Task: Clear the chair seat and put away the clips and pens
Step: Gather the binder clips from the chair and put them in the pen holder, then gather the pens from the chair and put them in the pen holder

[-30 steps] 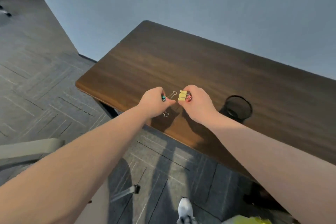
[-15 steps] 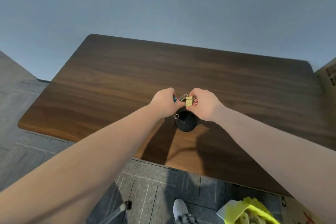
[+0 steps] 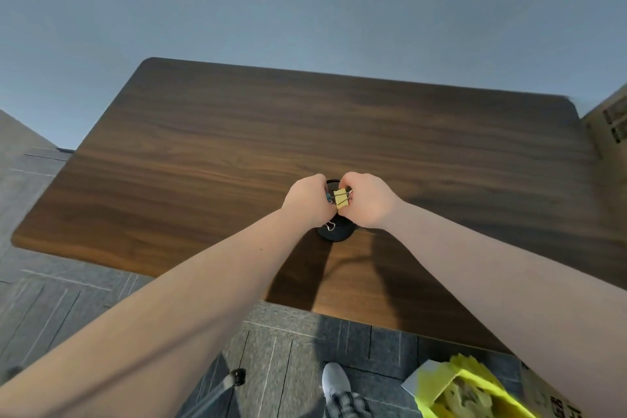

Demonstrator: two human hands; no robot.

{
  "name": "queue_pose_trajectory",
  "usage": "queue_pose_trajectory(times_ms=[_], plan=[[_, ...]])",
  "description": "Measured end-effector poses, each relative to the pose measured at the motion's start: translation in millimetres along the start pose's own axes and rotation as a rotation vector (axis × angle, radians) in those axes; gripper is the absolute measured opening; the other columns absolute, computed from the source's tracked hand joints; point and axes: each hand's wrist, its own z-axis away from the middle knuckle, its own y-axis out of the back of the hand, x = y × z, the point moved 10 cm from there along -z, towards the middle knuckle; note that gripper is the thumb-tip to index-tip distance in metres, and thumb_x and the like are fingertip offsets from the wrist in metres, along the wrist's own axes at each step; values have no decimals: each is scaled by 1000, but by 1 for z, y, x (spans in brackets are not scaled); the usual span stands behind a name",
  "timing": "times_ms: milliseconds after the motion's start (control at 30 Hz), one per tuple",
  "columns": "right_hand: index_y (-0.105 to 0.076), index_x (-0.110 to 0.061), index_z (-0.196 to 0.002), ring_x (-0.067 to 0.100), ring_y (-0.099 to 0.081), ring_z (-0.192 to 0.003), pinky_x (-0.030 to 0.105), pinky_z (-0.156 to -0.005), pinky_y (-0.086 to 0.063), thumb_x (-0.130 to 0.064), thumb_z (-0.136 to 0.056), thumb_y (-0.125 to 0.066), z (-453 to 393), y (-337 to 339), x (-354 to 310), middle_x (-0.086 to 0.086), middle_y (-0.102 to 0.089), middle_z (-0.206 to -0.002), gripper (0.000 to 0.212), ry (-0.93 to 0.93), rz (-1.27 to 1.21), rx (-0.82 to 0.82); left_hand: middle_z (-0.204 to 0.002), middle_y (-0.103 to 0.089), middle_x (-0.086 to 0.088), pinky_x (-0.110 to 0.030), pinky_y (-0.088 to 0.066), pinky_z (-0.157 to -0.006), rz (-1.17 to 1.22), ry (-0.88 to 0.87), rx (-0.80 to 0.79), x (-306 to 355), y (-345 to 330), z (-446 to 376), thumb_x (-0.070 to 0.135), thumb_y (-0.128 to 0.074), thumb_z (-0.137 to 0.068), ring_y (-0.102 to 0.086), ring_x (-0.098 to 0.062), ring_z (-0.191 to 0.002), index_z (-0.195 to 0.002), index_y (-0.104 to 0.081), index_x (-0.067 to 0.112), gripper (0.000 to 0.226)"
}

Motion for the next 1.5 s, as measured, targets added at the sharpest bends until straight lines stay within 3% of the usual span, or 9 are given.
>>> queue_pose_trajectory(times_ms=[167,367,533,700,867,967,1133,1400,1500], plan=[[-54,-10,-118,29,-59,-101,36,-82,-50,-16,-84,-64,-5,-5,1,11,-62,-116,36,1,-2,-9,-108,-63,-10,-30,-41,-69,-3,18,11,-3,-2,-3,17,-62,-81,-50,-22,-85,-107,-52,7,29],[-52,-12,-121,25,-59,-101,28,-76,-47,-16,-86,-64,-12,-5,3,11,-62,-116,38,-15,-14,15,-116,-57,-13,-31,-46,-74,62,-12,78,-3,5,-4,23,-66,-80,-61,-29,-98,-117,-51,9,42],[-51,-12,-123,25,-59,-102,33,-84,-53,-16,-84,-67,-13,-9,1,11,-61,-118,43,-4,14,-5,-119,-61,-11,-31,-46,-81,13,-49,31,1,2,-3,19,-65,-80,-57,-27,-108,-120,-54,12,42],[-49,-12,-127,27,-59,-106,33,-86,-51,-13,-83,-67,-10,-10,-5,10,-60,-122,48,29,34,-24,-116,-63,-9,-33,-48,-83,-38,-83,-13,5,4,1,19,-64,-79,-59,-27,-106,-119,-57,12,41],[-52,-13,-123,28,-59,-102,34,-83,-51,-13,-82,-68,-4,-4,-15,11,-60,-118,44,54,50,-23,-110,-64,-8,-31,-47,-73,1,-87,-2,1,14,7,19,-66,-75,-60,-27,-98,-110,-61,14,36],[-53,-15,-119,28,-60,-97,36,-78,-53,-11,-84,-61,1,2,-28,10,-61,-115,36,64,70,32,-117,-62,-9,-32,-47,-80,25,-93,56,-11,27,16,19,-62,-80,-59,-29,-107,-118,-58,15,38],[-44,-21,-136,27,-59,-114,34,-89,-51,-19,-91,-59,18,-6,-80,6,-50,-137,47,135,88,97,-143,-46,-6,-36,-46,-98,65,16,126,-74,51,49,30,-55,-90,-51,-27,-124,-140,-39,19,54],[-35,-24,-142,27,-48,-128,42,-101,-47,-32,-91,-59,56,-104,-213,4,-38,-149,57,373,222,-7,-145,-38,-7,-45,-50,-95,81,256,153,-243,63,167,38,-50,-91,-56,-30,-116,-143,-32,24,57],[-27,-25,-146,31,-42,-133,47,-102,-45,-35,-92,-56,78,-170,-263,6,-25,-155,62,473,297,-121,-146,-36,-8,-46,-45,-99,78,394,122,-321,42,233,40,-51,-90,-47,-32,-126,-144,-28,24,61]])
